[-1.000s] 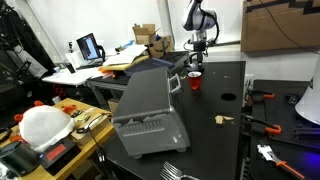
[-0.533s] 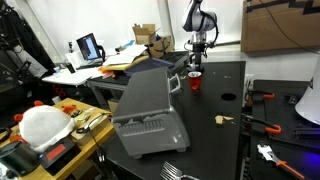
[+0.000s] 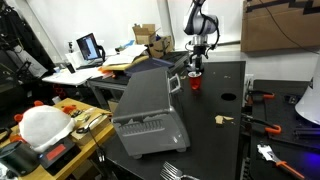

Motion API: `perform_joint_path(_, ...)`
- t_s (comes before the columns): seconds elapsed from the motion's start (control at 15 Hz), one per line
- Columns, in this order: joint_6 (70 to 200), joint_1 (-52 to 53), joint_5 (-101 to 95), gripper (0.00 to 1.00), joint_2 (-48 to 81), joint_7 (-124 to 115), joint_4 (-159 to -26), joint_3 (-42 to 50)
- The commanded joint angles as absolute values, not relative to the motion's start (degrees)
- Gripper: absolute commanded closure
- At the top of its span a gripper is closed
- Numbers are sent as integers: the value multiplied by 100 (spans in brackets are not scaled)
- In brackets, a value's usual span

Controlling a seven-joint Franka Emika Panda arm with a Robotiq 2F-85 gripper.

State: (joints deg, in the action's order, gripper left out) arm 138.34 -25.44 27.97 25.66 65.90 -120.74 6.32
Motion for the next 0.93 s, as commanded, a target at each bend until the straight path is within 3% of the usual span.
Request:
perform_joint_path(0.0, 14097, -2536, 2827, 49, 2381, 6441, -12341, 546)
perform_joint_path(0.4, 14099, -2532, 2844, 95, 2338, 6448, -12410, 478)
perform_joint_path(0.47, 14095, -2530, 2842, 99, 2325, 6450, -12418, 470)
perform_joint_path(0.87, 14401, -2342, 2587, 99, 1935, 6466, -12712, 522)
